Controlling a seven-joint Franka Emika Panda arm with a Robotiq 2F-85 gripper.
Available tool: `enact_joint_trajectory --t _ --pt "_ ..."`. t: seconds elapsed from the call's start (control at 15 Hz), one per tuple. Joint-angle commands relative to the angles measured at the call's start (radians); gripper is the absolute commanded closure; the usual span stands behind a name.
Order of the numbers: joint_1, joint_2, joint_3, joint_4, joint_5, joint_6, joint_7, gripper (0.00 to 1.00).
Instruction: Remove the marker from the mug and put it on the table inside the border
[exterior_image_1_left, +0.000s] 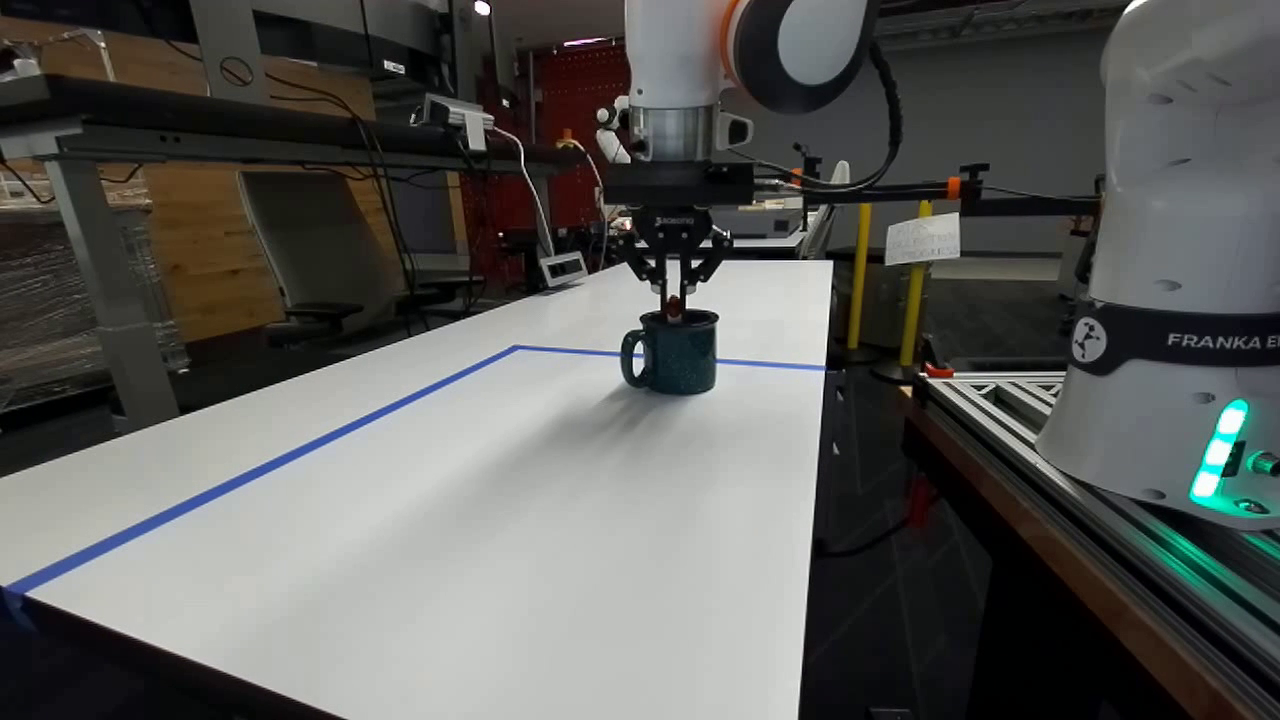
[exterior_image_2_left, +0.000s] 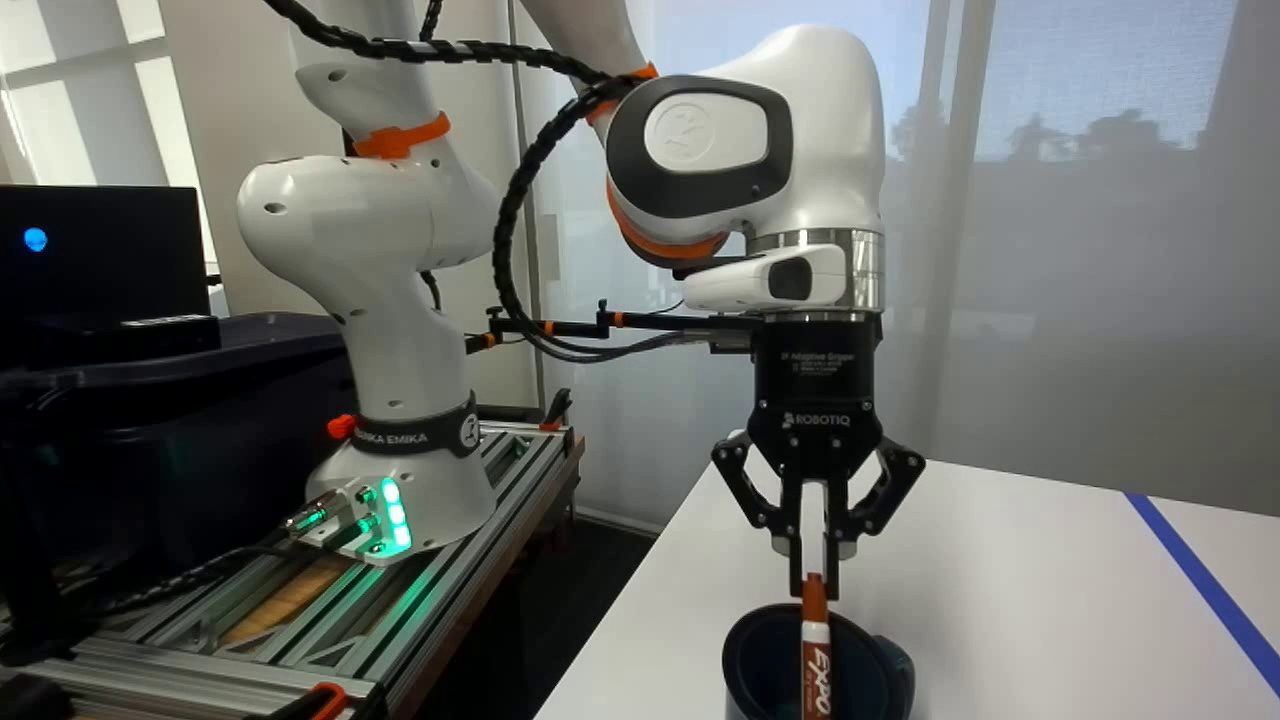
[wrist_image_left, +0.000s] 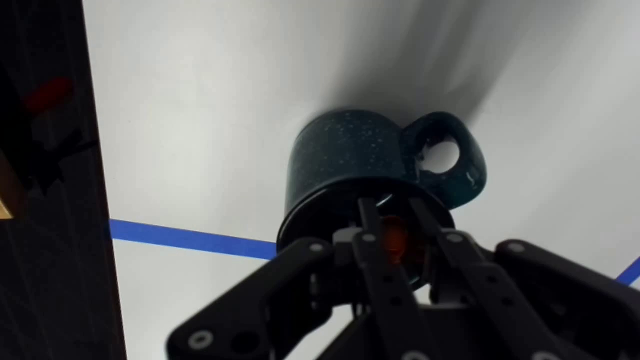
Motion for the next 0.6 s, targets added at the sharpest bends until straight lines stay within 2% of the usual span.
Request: enact_joint_trajectory --t 0.0,0.33,0.53 --pt "0.026 -0.136 -0.002 -0.035 0.012 -0.071 -0.027 0.95" --pt "0.042 -0.279 0.038 -0.049 0.050 -0.133 -0.059 0.95" --pt "0.032 -0.339 0.094 -0.053 0.003 -0.096 -0.031 0.95"
